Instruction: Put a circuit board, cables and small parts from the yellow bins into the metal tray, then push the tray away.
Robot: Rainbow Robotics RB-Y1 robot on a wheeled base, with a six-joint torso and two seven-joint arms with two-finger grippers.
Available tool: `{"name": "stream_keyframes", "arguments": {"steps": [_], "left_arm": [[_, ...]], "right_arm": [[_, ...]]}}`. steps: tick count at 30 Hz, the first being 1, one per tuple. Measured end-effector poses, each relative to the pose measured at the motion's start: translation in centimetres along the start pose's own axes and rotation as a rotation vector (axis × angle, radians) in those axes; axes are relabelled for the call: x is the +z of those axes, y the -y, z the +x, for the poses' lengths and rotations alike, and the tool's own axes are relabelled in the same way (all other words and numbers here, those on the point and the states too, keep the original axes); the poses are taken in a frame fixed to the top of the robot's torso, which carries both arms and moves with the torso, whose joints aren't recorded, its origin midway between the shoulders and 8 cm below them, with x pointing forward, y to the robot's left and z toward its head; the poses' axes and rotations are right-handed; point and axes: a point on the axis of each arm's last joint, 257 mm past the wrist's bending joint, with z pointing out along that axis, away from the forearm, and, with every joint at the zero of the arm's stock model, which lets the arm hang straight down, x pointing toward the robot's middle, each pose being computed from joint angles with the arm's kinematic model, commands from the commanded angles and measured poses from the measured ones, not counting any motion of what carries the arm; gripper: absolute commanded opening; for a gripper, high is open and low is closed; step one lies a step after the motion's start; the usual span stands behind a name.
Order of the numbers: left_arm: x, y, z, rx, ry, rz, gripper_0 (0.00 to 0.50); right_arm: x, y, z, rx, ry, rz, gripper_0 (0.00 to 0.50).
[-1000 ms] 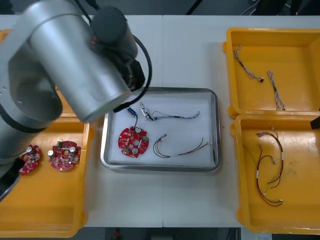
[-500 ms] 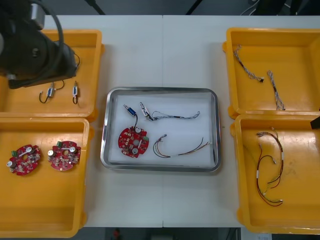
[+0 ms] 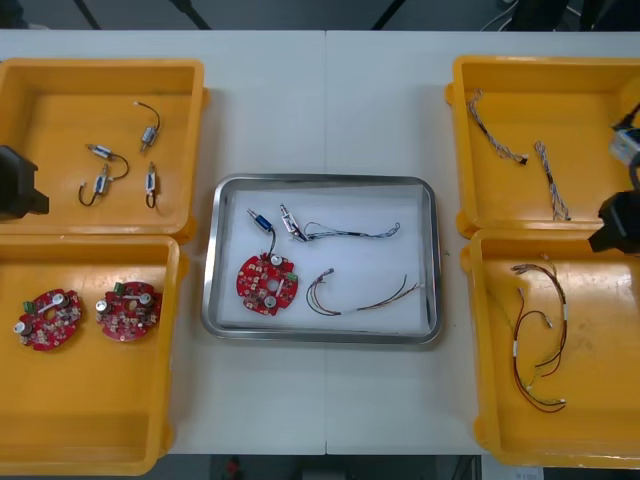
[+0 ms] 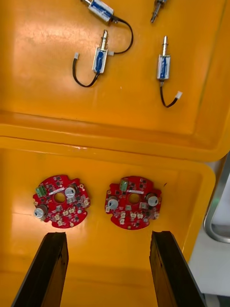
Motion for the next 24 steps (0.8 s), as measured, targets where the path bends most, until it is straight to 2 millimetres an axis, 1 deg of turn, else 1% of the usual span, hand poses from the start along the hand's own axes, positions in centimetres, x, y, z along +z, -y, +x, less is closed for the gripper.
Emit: {"name": "stream_keyframes", "arguments": {"steps": [5,9,12,15,19,24], "left_arm": [[1.1,-1.2,0.6,-0.025,-0.016,0.013,0.500],[2.8,-2.2,2.3,-0.044,-0.039,0.013,0.500],[3.9,-3.1,4.0,-0.060,-0.070,0.002,0.500],[4.6,-3.8,4.9,-0.071,-0.082,-0.009,0.500],[5.0,-4.4,5.4,-0.073,-0.086,-0.018,0.500],[5.4,-4.7,5.8,-0.077,-0.086,-0.016,0.500]], "right_arm": [[0.1,-3.4,-1.7,-0.131,-0.008,0.012,0.500],[0.2,-5.9,-2.8,-0.212,0.000,-0.001,0.500],[0.3,-7.9,-3.1,-0.269,-0.006,-0.019,0.500],[0.5,-10.0,-3.3,-0.322,-0.011,-0.037,0.500],[0.8,-13.0,-3.6,-0.406,-0.013,-0.053,0.500],[1.8,-16.9,-3.6,-0.523,-0.011,-0.071,0.500]]}}
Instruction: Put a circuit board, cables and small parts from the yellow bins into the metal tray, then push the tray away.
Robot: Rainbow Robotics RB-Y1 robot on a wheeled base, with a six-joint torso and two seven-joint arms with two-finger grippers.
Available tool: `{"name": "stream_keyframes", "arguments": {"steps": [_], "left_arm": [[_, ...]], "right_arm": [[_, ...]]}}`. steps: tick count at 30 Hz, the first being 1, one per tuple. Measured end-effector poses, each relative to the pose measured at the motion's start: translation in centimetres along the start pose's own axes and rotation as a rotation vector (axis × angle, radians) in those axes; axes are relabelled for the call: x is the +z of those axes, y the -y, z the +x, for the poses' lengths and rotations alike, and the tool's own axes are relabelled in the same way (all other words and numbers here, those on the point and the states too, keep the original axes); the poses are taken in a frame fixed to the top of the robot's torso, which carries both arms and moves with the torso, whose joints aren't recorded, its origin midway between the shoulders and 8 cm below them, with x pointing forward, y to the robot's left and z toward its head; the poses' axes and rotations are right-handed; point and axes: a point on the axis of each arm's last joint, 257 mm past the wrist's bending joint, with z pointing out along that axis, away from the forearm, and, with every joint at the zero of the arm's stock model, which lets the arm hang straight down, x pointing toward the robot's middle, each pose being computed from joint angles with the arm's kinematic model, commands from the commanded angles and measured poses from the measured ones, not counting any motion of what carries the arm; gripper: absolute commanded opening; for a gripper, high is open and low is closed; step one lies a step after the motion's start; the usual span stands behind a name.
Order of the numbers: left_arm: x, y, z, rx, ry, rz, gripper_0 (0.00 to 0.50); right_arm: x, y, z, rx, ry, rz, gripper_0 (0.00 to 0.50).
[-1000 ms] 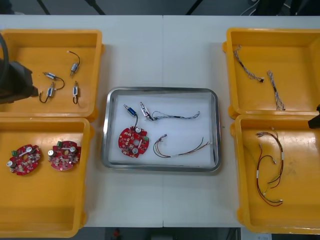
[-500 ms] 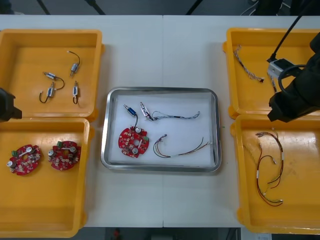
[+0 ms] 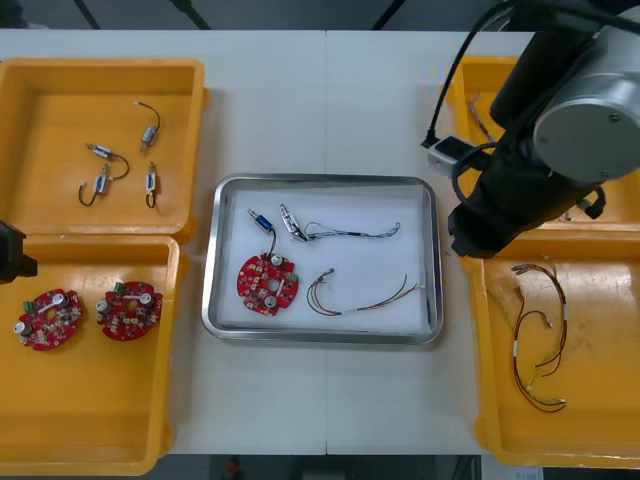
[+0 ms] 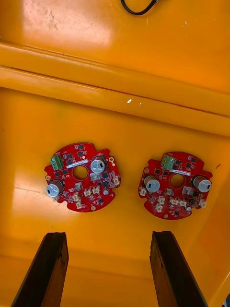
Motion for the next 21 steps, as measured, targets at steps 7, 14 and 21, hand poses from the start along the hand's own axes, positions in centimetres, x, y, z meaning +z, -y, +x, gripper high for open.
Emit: {"name": "stream_keyframes", "arguments": {"steps": [7,14,21], "left_arm": [[0.2,-0.2,0.2,-0.002,-0.003,-0.001,0.500],[0.2,-0.2,0.2,-0.001,-0.001,-0.001,0.500],[0.2,-0.2,0.3,-0.001,-0.003,0.000,0.500]], "right_arm": [[1.3,-4.8,-1.8,-0.167,0.011,-0.053,0.500],[2.2,-9.2,-3.1,-0.271,0.026,-0.094,0.500],[3.9,-13.4,-3.6,-0.426,0.025,-0.097,0.500]]}}
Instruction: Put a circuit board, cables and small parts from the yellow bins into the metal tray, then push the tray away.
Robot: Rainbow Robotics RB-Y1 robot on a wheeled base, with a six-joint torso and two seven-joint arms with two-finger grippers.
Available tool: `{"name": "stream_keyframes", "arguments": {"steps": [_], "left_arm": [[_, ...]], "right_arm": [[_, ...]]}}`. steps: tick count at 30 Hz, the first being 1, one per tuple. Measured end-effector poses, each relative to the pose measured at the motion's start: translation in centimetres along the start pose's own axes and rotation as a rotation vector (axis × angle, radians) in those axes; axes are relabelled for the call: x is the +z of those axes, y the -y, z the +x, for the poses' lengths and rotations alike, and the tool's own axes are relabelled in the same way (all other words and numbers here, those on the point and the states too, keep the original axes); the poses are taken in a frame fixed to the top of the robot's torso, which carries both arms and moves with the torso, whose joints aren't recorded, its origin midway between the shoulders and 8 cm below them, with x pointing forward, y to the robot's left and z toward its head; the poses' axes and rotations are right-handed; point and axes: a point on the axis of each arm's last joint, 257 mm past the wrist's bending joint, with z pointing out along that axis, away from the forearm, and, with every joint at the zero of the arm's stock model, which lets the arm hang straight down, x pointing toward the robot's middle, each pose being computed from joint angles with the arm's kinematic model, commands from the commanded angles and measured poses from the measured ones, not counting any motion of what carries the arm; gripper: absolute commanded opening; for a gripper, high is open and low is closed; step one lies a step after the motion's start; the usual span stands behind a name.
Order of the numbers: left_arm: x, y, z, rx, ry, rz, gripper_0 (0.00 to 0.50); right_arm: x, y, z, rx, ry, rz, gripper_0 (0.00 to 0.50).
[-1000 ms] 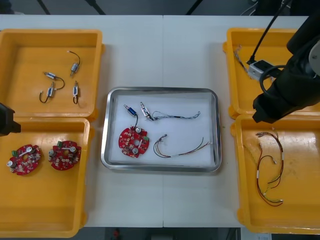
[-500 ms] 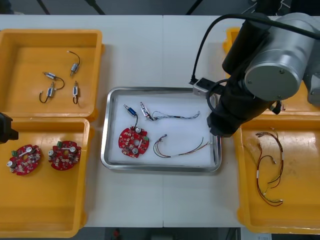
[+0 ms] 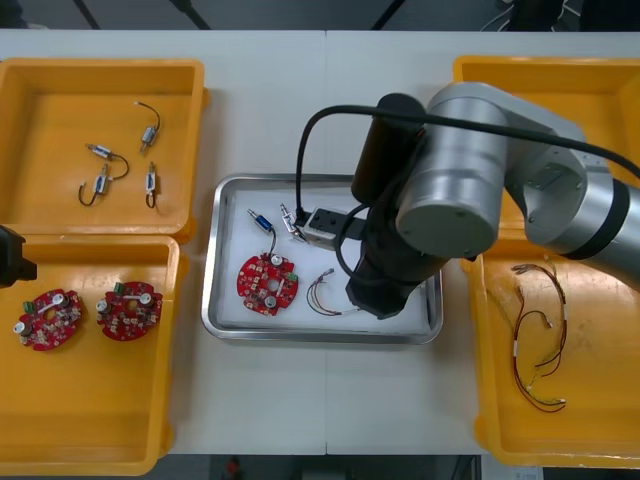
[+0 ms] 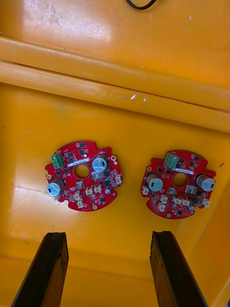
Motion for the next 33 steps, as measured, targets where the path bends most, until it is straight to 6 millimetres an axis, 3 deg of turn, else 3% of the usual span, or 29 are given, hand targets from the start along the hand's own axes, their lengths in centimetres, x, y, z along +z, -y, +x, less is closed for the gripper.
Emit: {"name": "stream_keyframes", "arguments": {"steps": [7,14,25,33], "left_arm": [[0.1,0.0,0.2,0.014,-0.003,0.002,0.500],[0.1,0.3,-0.1,0.215,0.010,0.015,0.500],[0.1,0.7,-0.3,0.252,0.020,0.030,0.500],[0.1,0.7,-0.3,0.252,0.020,0.029,0.500]], "right_arm": [[2.6,-2.4,-2.0,-0.116,0.019,0.060,0.500],[4.9,-4.4,-1.9,-0.198,0.016,0.078,0.500],[7.1,-5.9,-1.5,-0.266,-0.019,0.108,0.500],[8.1,-5.7,-2.0,-0.271,-0.025,0.131,0.500]]}}
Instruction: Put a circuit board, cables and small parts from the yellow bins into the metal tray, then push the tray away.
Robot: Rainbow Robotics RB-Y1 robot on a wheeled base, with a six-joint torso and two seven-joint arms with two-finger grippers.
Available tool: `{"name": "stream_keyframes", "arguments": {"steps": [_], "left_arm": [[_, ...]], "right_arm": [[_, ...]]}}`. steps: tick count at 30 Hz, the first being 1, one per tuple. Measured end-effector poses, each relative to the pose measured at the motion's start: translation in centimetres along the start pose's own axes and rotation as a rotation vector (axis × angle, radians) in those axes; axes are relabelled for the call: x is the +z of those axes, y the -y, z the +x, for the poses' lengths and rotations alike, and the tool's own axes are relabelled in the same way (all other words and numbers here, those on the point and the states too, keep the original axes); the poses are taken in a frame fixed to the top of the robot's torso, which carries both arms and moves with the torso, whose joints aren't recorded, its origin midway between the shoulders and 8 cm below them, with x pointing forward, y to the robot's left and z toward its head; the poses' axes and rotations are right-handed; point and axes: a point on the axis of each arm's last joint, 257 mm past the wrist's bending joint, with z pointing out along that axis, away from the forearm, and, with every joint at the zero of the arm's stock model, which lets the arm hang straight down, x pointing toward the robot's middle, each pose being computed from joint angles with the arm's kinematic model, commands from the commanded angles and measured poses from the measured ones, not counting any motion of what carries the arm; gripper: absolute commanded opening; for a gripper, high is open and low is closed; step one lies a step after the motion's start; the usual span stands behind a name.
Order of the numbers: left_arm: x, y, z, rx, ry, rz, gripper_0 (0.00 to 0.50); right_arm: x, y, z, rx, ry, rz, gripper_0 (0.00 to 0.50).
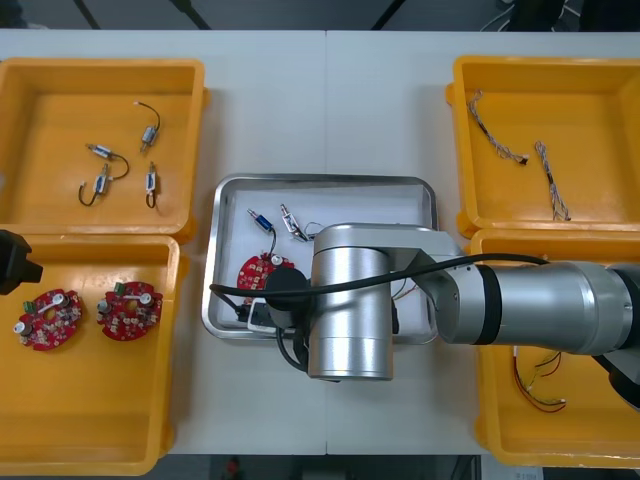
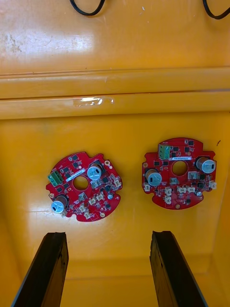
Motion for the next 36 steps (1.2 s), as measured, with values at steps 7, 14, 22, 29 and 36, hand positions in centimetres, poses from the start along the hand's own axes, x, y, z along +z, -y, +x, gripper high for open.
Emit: {"name": "stream_keyframes", "arguments": {"steps": [7,14,22,29,36], "left_arm": [[0.0,0.0,0.0,0.000,0.000,0.000,0.500],[0.0,0.0,0.0,0.000,0.000,0.000,0.500],[0.0,0.0,0.0,0.000,0.000,0.000,0.500],[0.0,0.0,0.0,0.000,0.000,0.000,0.500],[0.0,0.0,0.0,0.000,0.000,0.000,0.500]], "right_arm": [[0.3,0.3,-0.1,0.000,0.000,0.013,0.398],[0.3,0.3,-0.3,-0.001,0.007,0.013,0.000],[0.3,0.5,-0.9,-0.003,0.026,0.022,0.000],[0.0,1.7,-0.9,-0.010,0.035,0.070,0.000],[-1.3,3.7,-0.5,-0.029,0.034,0.120,0.000]]}}
